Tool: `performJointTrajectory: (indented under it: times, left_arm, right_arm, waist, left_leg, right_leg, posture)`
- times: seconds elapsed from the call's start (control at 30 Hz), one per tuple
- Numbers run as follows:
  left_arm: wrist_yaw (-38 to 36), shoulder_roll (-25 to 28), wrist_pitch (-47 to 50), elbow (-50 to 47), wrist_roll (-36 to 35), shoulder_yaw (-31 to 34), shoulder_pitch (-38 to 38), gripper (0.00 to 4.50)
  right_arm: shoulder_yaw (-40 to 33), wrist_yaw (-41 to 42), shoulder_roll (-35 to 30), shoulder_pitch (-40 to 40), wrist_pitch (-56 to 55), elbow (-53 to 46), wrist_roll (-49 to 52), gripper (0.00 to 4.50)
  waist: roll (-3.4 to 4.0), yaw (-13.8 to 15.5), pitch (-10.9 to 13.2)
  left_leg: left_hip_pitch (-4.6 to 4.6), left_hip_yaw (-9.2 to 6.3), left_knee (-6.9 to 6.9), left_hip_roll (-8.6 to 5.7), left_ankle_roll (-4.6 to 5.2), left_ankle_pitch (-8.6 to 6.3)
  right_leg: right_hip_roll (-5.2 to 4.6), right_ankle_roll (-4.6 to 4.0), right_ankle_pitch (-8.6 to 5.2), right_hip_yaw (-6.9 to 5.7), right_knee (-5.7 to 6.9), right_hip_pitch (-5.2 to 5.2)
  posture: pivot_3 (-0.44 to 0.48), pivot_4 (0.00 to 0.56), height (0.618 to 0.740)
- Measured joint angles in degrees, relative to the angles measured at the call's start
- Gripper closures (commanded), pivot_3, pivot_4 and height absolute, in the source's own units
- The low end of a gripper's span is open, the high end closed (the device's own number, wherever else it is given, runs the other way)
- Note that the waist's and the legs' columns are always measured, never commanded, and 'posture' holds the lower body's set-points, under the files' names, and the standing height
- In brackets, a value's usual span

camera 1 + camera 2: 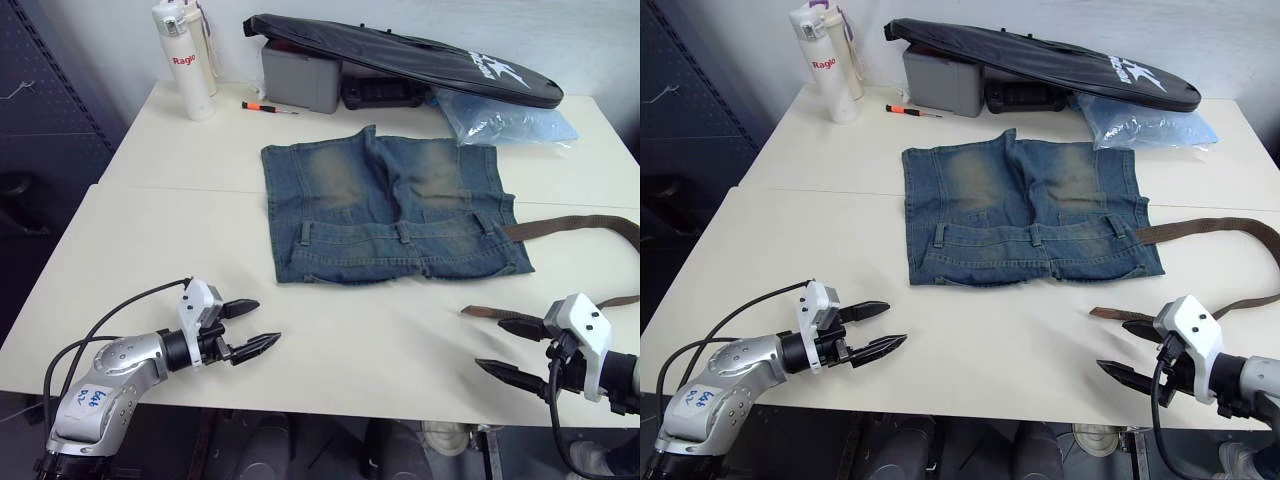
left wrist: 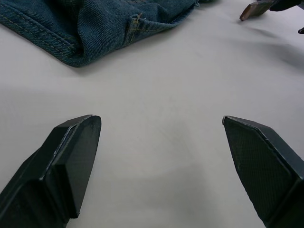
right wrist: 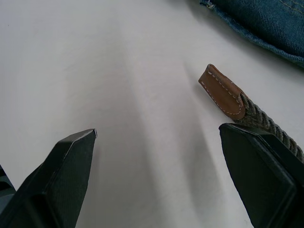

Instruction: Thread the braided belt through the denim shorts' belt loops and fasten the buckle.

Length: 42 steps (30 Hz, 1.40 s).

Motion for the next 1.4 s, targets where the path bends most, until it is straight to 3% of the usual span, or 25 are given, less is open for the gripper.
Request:
performJointTrajectory:
  times: [0.2,0.63,0.8,1.0,1.17,1.4]
  left_arm:
    - [-1.44,-0.16,1.75,2.58,-1.1,-0.23,-5.69,0.0]
    - [-3.71,-0.37,1.12,6.53,-1.16,-1.31,-9.73,0.0]
    - [-8.8,2.2,14.37,6.98,-12.36,-0.13,-16.6,0.0]
    - [-13.63,6.89,16.34,8.12,-15.12,0.8,-28.28,0.0]
    - [-15.32,9.18,9.27,10.27,-5.31,-5.66,-36.21,0.0]
    - [-13.94,8.27,9.01,9.86,-3.44,-6.69,-37.84,0.0]
  right_arm:
    - [-1.27,0.38,0.07,2.24,0.3,-1.11,0.24,0.06]
    - [-2.42,-0.69,2.19,3.79,0.55,-2.95,0.28,0.06]
    - [-5.65,-1.72,2.47,3.22,4.8,-5.47,3.58,0.06]
    - [-11.3,1.88,-6.83,-2.03,9.4,-5.36,6.72,0.06]
    - [-5.2,5.73,-17.41,-9.85,7.61,2.79,2.01,0.06]
    - [15.0,8.47,-19.84,-25.26,-1.52,18.14,-7.93,0.06]
  waist:
    - [0.01,0.24,0.0]
    - [0.01,-0.09,0.0]
    - [0.01,-0.01,0.01]
    - [0.03,-0.3,0.02]
    - [-0.05,-0.35,0.07]
    - [-0.14,-1.49,0.26]
  left_leg:
    - [-0.01,0.0,0.06,0.0,-0.01,0.0]
    - [0.02,0.05,0.05,0.09,-0.05,-0.02]
    - [0.03,0.04,0.11,0.13,-0.05,-0.02]
    - [0.06,0.09,0.07,0.2,-0.07,-0.03]
    - [0.01,0.17,0.06,0.21,-0.08,-0.03]
    - [-0.02,0.18,0.09,0.21,-0.08,-0.03]
  right_leg:
    - [0.0,-0.02,0.02,0.01,0.03,0.0]
    - [0.1,-0.03,0.02,0.06,0.0,0.0]
    - [0.13,-0.04,0.03,0.07,0.07,0.0]
    - [0.24,-0.07,0.04,0.08,0.02,0.0]
    - [0.24,-0.08,0.05,0.11,-0.07,-0.03]
    - [0.23,-0.07,0.05,0.12,-0.08,-0.05]
  posture:
    - [0.0,0.15,0.74]
    - [0.0,0.15,0.74]
    - [0.0,0.15,0.74]
    - [0.0,0.15,0.74]
    - [0.0,0.15,0.74]
    - [0.0,0.15,0.74]
